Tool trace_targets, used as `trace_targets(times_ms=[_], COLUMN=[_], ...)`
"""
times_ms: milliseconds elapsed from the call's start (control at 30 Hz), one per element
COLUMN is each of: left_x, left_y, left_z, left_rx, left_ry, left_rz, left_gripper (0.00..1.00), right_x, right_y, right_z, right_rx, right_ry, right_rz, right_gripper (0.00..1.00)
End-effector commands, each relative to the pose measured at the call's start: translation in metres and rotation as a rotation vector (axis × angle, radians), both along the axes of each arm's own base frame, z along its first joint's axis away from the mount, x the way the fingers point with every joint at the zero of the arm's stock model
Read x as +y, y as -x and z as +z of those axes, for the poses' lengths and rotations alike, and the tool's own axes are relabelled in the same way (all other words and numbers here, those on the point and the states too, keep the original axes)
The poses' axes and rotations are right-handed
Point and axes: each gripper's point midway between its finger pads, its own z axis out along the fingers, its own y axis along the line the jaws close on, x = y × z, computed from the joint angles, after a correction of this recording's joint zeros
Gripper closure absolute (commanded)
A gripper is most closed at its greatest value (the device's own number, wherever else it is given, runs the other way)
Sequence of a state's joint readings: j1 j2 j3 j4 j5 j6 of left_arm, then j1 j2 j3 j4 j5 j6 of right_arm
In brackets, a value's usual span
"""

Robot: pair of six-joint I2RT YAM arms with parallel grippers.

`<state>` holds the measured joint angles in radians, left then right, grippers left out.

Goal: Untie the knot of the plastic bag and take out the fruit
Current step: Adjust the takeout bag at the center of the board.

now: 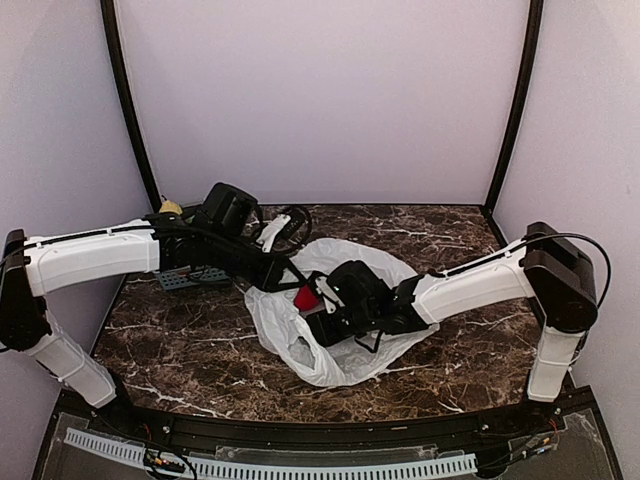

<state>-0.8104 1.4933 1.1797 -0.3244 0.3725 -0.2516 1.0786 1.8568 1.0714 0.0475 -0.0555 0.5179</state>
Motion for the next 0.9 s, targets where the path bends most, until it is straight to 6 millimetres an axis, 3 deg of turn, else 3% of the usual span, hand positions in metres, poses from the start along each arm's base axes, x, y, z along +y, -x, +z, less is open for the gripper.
trace_targets(times_ms=[0, 167, 267, 467, 533, 600, 733, 867], left_x=[-0.018, -0.041, -0.044, -0.021, -0.010, 0.002, 0.030, 0.046], left_y=[0.042, 0.074, 0.079, 0.065, 0.062, 0.057, 0.038, 0.018], left_z=[0.015, 0.030, 0.032, 0.047, 0.053, 0.055, 0.037, 0.002], left_rx=[0.076, 0.103, 0.131, 0.060, 0.047, 0.052, 0.097, 0.181], left_ry=[0.095, 0.147, 0.164, 0.168, 0.169, 0.170, 0.162, 0.143], left_rz=[-0.149, -0.223, -0.202, -0.053, -0.008, 0.033, 0.135, 0.202], left_gripper=[0.99, 0.99, 0.93, 0.32, 0.18, 0.11, 0.05, 0.04], right_x=[-0.010, -0.021, -0.029, -0.036, -0.035, -0.033, -0.029, -0.025], right_y=[-0.020, -0.010, 0.003, 0.017, 0.017, 0.016, 0.012, 0.009], right_z=[0.018, 0.035, 0.040, 0.030, 0.029, 0.030, 0.033, 0.032], right_rx=[-0.022, -0.017, -0.002, 0.039, 0.040, 0.036, 0.025, 0.027], right_ry=[-0.077, -0.171, -0.223, -0.223, -0.221, -0.225, -0.226, -0.228], right_rz=[-0.101, -0.095, -0.075, -0.040, -0.034, -0.034, -0.038, -0.044], right_gripper=[0.44, 0.28, 0.21, 0.13, 0.11, 0.09, 0.08, 0.08])
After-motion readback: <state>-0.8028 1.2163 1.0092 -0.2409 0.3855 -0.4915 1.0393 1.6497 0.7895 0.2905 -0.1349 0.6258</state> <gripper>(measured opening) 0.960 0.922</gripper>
